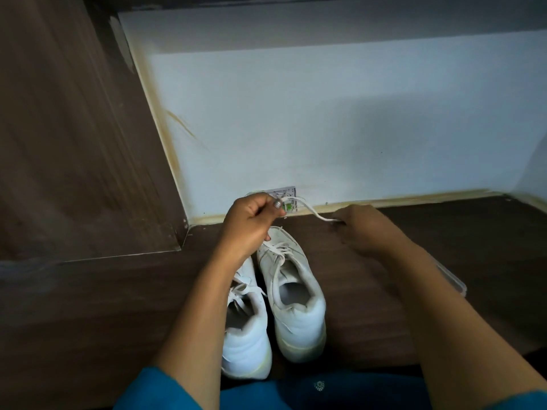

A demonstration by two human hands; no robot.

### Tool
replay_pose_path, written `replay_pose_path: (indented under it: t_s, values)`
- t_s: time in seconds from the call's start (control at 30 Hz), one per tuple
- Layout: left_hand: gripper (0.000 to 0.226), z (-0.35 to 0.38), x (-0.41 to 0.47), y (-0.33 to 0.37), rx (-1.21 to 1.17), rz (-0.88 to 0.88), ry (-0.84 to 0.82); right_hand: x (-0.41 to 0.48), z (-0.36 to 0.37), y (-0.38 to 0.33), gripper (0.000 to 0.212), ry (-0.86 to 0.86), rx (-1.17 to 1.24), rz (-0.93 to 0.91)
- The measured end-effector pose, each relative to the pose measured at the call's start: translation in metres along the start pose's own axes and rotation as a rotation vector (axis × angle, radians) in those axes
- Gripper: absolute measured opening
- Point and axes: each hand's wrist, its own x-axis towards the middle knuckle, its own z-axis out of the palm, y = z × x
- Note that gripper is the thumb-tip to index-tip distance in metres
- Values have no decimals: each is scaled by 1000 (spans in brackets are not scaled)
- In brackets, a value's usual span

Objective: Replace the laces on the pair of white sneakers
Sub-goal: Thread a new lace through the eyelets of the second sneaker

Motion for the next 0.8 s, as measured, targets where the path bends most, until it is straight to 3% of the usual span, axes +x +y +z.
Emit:
replay_pose_path:
  t_s: [0.13,0.2,0.3,0.43,0.5,0.57,0.6,0.67,0.8]
  values:
    - [18,8,2,-11,66,36,-76,3,16,-15,51,-34,141,78]
    - [11,12,1,-18,190,50,-95,3,19,-26,57,-51,218,68]
    - [13,18,-2,-21,398,107,5,2,21,-36,39,-109,529,176]
    - [41,25,0,-16,-3,-27,-73,5,21,-34,22,-28,1158,377]
    - [42,25,0,-16,67,-19,-129,8,21,-30,16,49,1362,470]
    - [31,21,-1,-16,237,28,-114,11,24,-23,15,80,1330,513]
    - [31,18,-2,-16,341,49,-117,11,27,-21,15,58,1184,500]
    - [32,14,-4,-17,554,32,-205,8,31,-21,18,-39,949,451]
    - [14,15,-9,-25,809,-45,-361,4,35,-32,23,-209,819,361]
